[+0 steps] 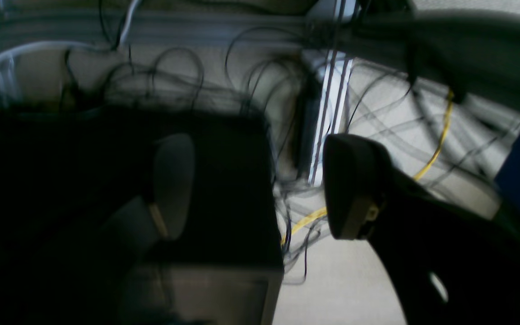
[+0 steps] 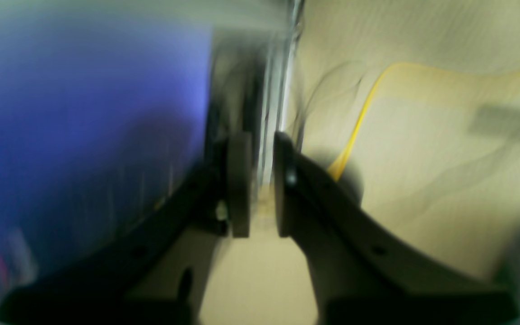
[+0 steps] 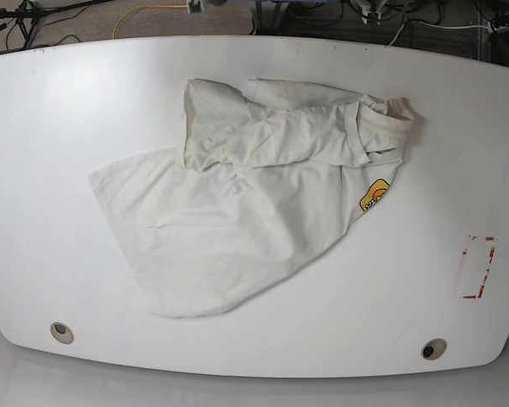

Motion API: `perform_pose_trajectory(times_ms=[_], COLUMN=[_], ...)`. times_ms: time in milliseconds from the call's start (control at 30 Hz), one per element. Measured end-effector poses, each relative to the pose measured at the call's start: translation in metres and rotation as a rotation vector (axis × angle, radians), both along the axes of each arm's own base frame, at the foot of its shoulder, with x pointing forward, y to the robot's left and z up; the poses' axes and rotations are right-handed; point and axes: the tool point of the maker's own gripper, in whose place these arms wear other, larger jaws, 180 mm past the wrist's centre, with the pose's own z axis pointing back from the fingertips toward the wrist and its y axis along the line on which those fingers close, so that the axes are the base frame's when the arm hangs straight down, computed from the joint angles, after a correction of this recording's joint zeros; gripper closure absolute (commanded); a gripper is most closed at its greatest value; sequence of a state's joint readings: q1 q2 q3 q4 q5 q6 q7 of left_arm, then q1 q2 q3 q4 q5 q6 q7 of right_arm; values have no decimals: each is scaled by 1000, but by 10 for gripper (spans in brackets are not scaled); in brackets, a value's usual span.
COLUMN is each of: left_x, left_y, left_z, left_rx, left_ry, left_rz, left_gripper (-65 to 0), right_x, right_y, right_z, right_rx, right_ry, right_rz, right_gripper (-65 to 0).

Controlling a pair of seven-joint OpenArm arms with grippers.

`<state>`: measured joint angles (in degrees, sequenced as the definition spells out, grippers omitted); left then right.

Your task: Fold the T-shirt properly

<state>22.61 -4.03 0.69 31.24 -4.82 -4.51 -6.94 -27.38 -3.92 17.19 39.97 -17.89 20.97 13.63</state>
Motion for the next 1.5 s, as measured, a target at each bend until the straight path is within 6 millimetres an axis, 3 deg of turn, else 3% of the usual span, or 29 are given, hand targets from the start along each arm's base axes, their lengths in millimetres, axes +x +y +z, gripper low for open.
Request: perform_pose_trajectory(times_ms=[67, 167, 333, 467, 767, 1100, 1433, 1500], left_x=[-2, -10, -15, -17, -15, -14, 5, 0], left_y=[1, 1, 3, 3, 3, 3, 0, -1], left_z=[-2, -4, -3, -3, -3, -3, 11, 12], left_rx=[1, 2, 8, 9, 9, 8, 2, 1], left_ry=[10, 24, -3, -1, -11, -13, -103, -97], left_rz=[3, 6, 15, 16, 16, 16, 2, -1], left_gripper=[-414, -414, -414, -414, -414, -414, -413, -413], right_x=[22, 36, -2, -16, 15, -6, -3, -4], right_y=[-6, -14, -12, -8, -14, -34, -37, -37], right_z=[2, 5, 5, 5, 7, 6, 18, 20], right_rx=[-10, -28, -29, -22, -31, -62, -80, -83], right_ry=[-57, -91, -8, 23, -55, -5, -51, -51], right_rz=[-8, -3, 14, 14, 7, 29, 31, 36], right_gripper=[-84, -84, -84, -84, -84, -84, -84, -84])
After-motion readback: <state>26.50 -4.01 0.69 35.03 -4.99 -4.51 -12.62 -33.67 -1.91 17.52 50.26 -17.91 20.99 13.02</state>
